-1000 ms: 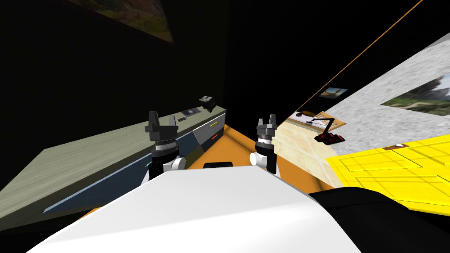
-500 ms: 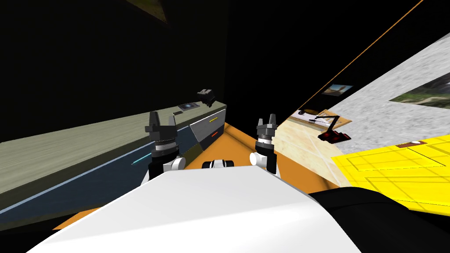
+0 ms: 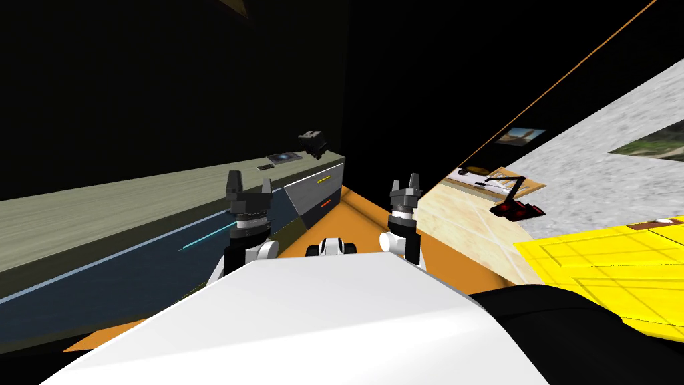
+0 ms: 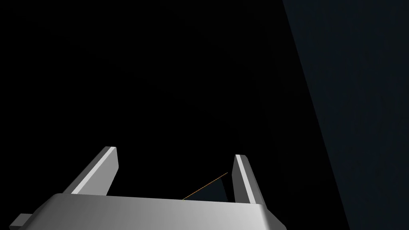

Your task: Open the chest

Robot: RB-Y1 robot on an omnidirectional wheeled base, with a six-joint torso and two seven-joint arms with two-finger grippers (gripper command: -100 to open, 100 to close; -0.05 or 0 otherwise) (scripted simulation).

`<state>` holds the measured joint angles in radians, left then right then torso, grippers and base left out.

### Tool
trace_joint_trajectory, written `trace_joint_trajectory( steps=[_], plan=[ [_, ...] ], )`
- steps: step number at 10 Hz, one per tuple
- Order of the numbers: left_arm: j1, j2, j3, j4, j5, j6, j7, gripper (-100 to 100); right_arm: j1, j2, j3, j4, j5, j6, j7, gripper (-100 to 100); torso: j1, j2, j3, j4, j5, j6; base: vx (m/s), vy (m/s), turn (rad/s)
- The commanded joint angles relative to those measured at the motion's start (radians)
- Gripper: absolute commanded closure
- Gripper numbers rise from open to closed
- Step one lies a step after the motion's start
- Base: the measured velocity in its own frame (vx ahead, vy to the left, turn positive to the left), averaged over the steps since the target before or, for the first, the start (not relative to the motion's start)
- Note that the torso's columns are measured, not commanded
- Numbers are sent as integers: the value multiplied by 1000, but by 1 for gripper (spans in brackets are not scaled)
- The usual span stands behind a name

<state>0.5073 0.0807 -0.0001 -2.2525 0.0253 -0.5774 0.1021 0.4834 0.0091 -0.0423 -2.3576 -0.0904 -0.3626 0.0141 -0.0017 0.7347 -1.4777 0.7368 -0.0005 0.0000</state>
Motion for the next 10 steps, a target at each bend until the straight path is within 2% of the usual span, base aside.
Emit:
trace_joint_trajectory(
  steps=[1,10],
  plan=[
    [-18,45,22,63,24,23,6,-100,0,0,0,0,0,0,0,0,-2,0,0,0,0,0,189,-146,89],
    [-69,82,105,249,106,93,31,-100,0,0,0,0,0,0,0,0,3,1,0,0,1,0,147,-122,76]
  ],
)
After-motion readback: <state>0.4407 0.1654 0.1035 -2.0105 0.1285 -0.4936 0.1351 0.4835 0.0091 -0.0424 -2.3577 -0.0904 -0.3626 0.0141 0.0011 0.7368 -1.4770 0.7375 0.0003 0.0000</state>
